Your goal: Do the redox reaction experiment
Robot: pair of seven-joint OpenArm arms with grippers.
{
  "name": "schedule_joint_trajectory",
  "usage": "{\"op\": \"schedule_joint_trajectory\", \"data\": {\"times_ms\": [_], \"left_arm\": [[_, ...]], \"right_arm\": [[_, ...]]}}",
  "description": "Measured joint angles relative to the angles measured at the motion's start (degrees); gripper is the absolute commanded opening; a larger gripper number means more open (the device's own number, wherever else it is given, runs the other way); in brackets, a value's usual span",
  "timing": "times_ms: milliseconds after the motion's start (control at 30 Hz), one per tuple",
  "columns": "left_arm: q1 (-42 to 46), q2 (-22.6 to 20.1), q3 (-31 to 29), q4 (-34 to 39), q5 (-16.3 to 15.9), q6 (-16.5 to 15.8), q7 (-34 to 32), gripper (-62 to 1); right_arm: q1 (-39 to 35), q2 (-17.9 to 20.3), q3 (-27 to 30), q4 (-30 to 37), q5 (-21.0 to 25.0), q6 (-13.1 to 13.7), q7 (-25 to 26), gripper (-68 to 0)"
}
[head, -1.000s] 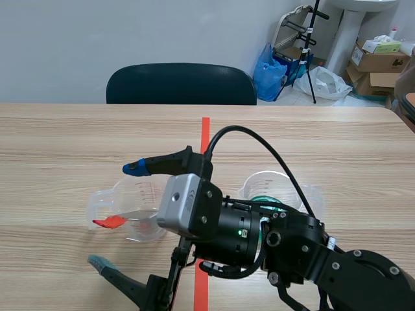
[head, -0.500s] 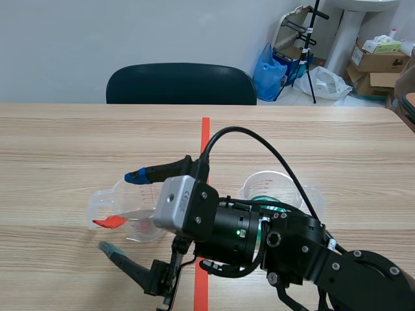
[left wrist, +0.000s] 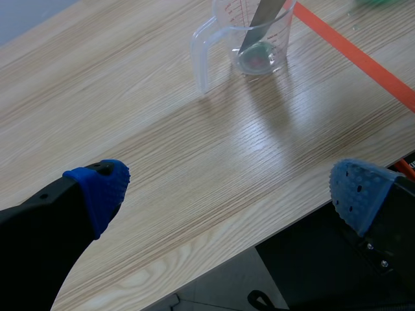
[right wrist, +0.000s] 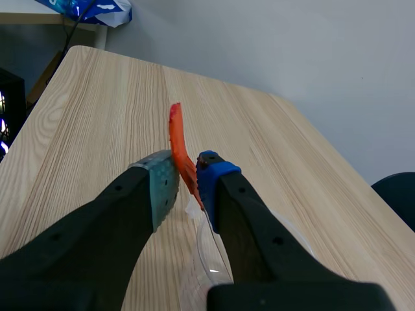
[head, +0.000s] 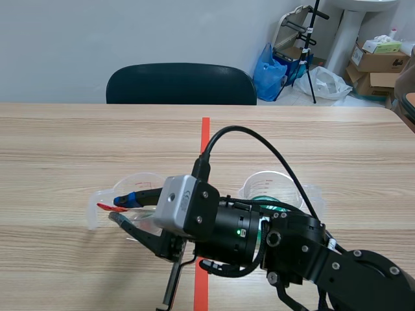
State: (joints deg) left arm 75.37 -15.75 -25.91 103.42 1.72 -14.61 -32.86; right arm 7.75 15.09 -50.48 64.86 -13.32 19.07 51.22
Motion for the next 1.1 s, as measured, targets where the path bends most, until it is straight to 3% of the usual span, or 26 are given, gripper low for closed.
{"op": "schedule_joint_trajectory", "data": {"times_ms": [133,367,567,733,900,1100], "left_arm": [[0.00,0.00,0.00,0.00,0.00,0.00,-0.02,1.4],[0.00,0.00,0.00,0.00,0.00,0.00,0.00,1.4],[0.00,0.00,0.00,0.00,0.00,0.00,0.00,1.4],[0.00,0.00,0.00,0.00,0.00,0.00,0.00,1.4],[0.00,0.00,0.00,0.00,0.00,0.00,-0.02,1.4],[0.00,0.00,0.00,0.00,-0.02,0.00,0.00,1.4]], "right_arm": [[0.37,0.00,0.00,0.00,0.00,0.00,0.61,-66.9],[3.15,0.00,0.00,0.00,0.15,0.24,0.83,-66.9],[5.57,0.02,0.00,0.00,4.50,3.87,0.52,-66.9],[7.19,0.66,0.24,0.00,7.89,3.87,-1.79,-66.9],[8.28,0.81,2.08,0.00,10.62,8.50,-4.57,-66.8],[10.58,0.81,3.52,0.02,15.63,11.91,-8.70,-66.8]]}}
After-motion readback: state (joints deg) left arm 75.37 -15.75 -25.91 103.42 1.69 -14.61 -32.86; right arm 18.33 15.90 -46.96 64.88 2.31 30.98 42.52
